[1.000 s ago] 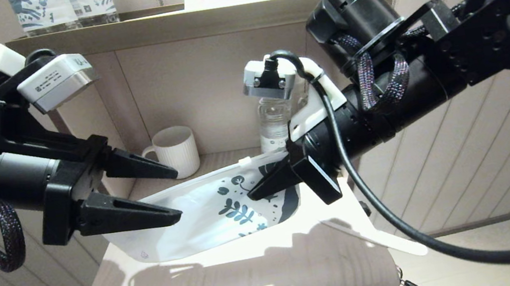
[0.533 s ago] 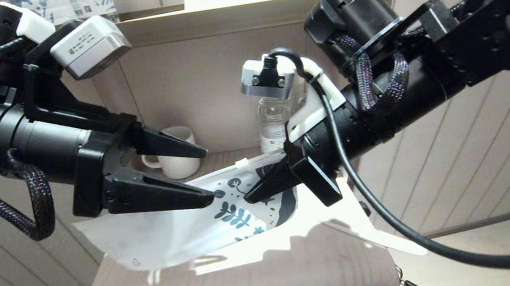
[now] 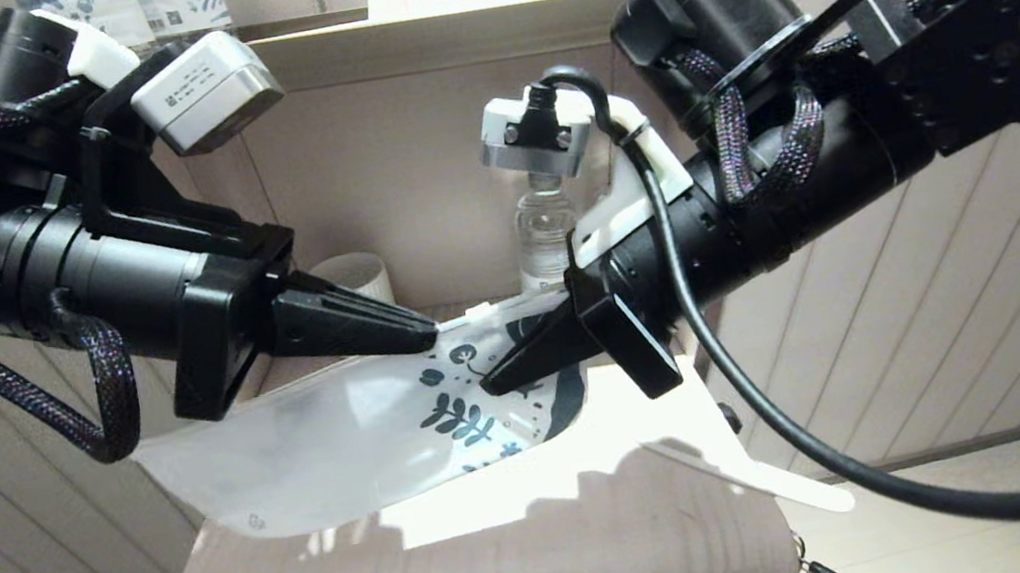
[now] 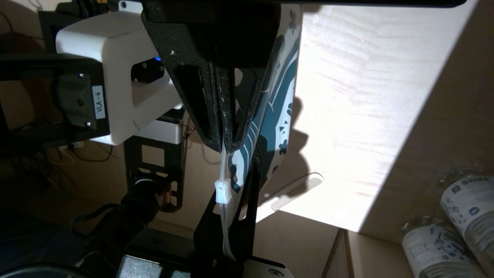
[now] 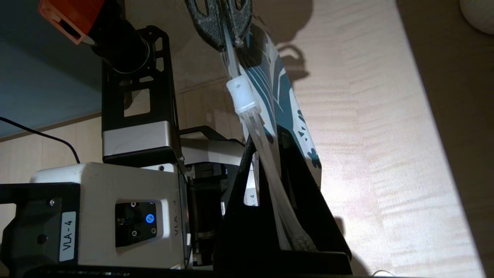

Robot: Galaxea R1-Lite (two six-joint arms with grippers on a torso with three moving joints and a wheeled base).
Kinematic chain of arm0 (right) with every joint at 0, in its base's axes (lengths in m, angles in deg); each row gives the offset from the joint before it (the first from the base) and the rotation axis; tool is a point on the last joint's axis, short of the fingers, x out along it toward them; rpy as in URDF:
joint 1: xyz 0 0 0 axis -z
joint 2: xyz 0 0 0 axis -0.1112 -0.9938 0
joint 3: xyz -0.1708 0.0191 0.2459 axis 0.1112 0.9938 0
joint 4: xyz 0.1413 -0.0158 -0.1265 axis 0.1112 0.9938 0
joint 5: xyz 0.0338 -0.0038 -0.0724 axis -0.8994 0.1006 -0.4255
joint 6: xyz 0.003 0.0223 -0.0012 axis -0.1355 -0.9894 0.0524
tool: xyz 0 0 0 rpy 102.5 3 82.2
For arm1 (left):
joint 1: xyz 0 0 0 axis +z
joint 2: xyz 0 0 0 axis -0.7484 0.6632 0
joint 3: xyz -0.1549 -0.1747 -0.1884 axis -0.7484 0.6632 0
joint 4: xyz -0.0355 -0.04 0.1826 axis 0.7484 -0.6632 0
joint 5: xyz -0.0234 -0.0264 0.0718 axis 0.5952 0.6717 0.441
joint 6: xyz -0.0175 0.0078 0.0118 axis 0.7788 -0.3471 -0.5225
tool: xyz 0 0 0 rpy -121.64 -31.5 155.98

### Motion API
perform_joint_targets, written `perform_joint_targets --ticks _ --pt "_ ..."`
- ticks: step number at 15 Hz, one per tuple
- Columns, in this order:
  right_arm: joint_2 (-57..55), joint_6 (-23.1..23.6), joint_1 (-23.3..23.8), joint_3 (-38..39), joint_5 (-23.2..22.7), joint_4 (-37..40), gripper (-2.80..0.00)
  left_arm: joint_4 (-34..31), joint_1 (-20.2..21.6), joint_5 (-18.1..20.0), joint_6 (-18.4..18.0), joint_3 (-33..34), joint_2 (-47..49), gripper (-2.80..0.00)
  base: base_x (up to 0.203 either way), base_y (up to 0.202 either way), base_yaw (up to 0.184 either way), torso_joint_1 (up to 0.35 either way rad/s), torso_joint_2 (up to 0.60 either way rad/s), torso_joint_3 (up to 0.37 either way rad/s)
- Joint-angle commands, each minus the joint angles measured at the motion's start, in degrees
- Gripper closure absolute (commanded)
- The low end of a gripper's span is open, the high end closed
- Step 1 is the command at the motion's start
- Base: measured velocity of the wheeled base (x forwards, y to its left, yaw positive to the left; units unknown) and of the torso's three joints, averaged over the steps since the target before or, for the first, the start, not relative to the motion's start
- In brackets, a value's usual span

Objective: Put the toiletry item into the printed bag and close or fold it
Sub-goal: Open the storage bag

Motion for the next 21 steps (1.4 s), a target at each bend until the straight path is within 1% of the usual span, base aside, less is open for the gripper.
perform_joint_targets --ticks 1,8,9,10,12,17,19,21 --pt "-0.3 0.1 0.0 -0.5 -0.3 0.2 0.0 0.2 0.0 0.6 -0.2 0.5 0.3 0.0 0.0 0.0 0.0 0.0 0.0 0.0" --pt "-1.0 -0.2 -0.1 -1.0 -0.6 0.4 0.0 0.6 0.0 0.6 -0.2 1.0 -0.4 0.0 0.0 0.0 0.0 0.0 0.0 0.0" --pt "-0.9 -0.1 -0.1 -1.0 -0.6 0.4 0.0 0.9 0.1 0.6 -0.2 1.5 -0.6 -1.67 0.0 0.0 0.0 0.0 0.0 0.0" --pt "-1.0 -0.1 -0.1 -1.1 -0.6 0.4 0.0 1.2 0.1 0.6 0.4 1.0 -0.5 -2.8 0.0 0.0 0.0 0.0 0.0 0.0" --pt "-1.2 -0.2 -0.1 -1.3 -0.8 0.4 0.0 2.1 0.1 0.6 1.9 1.0 -0.5 -2.8 0.0 0.0 0.0 0.0 0.0 0.0" --pt "-2.0 -2.3 -0.5 -2.4 -2.4 0.2 0.0 3.0 0.0 0.7 3.3 1.0 -0.4 -2.8 0.0 0.0 0.0 0.0 0.0 0.0" --pt "-2.4 -3.1 -1.1 -2.9 -2.7 0.0 0.0 4.4 0.1 1.7 5.2 1.5 -0.3 -2.8 0.0 0.0 0.0 0.0 0.0 0.0" --pt "-2.6 -4.3 -1.7 -3.2 -2.7 -0.8 0.0 6.1 0.1 1.9 6.7 1.8 -0.3 -2.8 0.0 0.0 0.0 0.0 0.0 0.0"
